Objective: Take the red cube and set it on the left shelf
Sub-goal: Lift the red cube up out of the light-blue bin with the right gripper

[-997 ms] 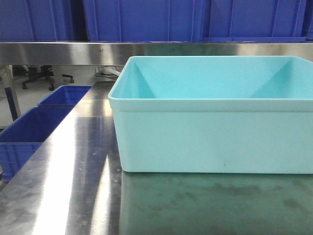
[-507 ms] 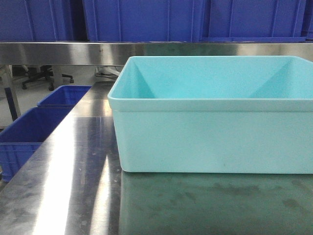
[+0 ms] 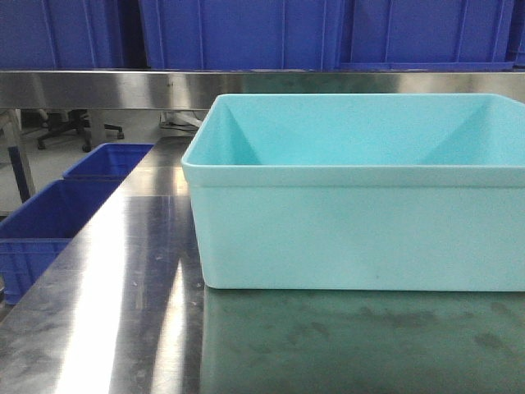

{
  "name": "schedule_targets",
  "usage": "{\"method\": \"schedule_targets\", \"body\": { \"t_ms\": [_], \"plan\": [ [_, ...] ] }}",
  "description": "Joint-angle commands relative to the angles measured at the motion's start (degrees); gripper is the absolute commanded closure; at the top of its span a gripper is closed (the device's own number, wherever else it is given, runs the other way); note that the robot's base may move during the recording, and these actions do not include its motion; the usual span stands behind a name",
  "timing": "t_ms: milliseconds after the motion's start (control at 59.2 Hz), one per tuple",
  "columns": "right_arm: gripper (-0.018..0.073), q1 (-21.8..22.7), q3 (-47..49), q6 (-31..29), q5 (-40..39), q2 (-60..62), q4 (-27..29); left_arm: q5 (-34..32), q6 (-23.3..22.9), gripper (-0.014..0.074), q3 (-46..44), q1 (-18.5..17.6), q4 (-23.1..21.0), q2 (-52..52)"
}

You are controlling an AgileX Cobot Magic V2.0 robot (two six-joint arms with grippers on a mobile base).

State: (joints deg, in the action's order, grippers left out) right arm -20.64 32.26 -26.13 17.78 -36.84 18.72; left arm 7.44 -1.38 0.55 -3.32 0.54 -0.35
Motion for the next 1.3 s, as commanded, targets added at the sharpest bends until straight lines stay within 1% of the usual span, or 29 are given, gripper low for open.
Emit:
{"method": "schedule_targets", "body": {
  "t_ms": [0, 1284],
  "plan": [
    [0.0504, 0.23, 1.67, -0.50, -3.50, 0.38, 0.94, -5.03, -0.05, 0.0495, 1.32, -0.37, -0.17, -0.92],
    [0.0504, 0.23, 1.67, -0.50, -3.50, 0.38, 0.94, -5.03, -0.05, 0.0495, 1.32, -0.37, -0.17, -0.92]
  ]
}}
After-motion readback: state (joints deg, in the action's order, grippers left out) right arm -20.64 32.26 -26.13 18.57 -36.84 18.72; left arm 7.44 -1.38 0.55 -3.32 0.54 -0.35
